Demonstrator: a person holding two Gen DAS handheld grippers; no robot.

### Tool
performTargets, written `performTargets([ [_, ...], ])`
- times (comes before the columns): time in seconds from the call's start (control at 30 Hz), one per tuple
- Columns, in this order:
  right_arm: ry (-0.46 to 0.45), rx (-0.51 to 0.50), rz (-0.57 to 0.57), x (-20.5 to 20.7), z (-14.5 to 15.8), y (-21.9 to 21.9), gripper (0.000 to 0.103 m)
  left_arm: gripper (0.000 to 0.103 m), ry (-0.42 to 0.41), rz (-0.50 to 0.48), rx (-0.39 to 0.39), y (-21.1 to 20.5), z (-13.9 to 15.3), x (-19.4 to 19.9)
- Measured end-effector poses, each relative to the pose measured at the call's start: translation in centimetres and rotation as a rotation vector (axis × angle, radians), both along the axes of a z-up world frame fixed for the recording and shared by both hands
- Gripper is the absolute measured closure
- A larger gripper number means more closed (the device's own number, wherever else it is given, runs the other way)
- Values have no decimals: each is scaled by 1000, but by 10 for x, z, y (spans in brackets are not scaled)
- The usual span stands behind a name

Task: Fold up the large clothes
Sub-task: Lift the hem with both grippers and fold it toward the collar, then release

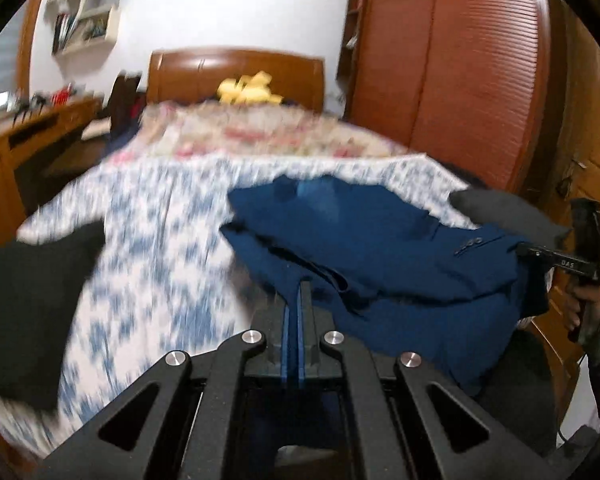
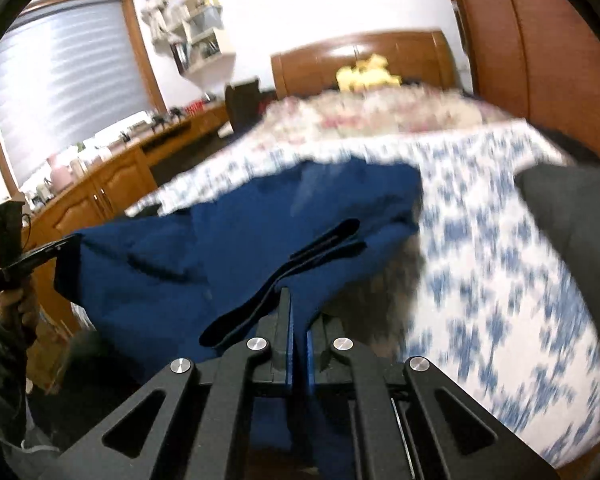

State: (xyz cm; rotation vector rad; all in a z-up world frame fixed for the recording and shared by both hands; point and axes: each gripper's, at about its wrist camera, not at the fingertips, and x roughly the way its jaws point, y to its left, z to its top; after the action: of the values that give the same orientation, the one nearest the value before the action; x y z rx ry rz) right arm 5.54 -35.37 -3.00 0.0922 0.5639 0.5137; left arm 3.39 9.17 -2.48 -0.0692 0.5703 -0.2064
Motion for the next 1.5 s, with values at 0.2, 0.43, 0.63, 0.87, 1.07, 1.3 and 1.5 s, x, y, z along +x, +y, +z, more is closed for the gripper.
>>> performTargets([
  [0.2, -138, 38, 0, -14, 61, -7, 99, 100, -123, -21, 21, -11, 68, 6],
  [0.43, -238, 102, 24, -71, 111, -37, 99, 100, -279, -46, 8, -19, 135, -20],
  [0.63, -294, 53, 5, -104, 114, -52, 99, 100, -312, -36, 30, -22, 151, -19],
  [0.87, -186, -68, -53, -36, 76, -29, 99, 100, -188, 18, 49, -21, 105, 53],
  [1.07, -128, -137, -118, 35, 34, -5, 99, 100, -93, 69, 44, -14, 62, 118],
  [1.3, -32, -222, -159, 64, 5, 17, 99, 100, -29, 99, 55, -15, 25, 140],
  [1.5, -16, -269, -179, 86, 15, 27, 84, 95, 5, 95, 73, -17, 3, 133],
])
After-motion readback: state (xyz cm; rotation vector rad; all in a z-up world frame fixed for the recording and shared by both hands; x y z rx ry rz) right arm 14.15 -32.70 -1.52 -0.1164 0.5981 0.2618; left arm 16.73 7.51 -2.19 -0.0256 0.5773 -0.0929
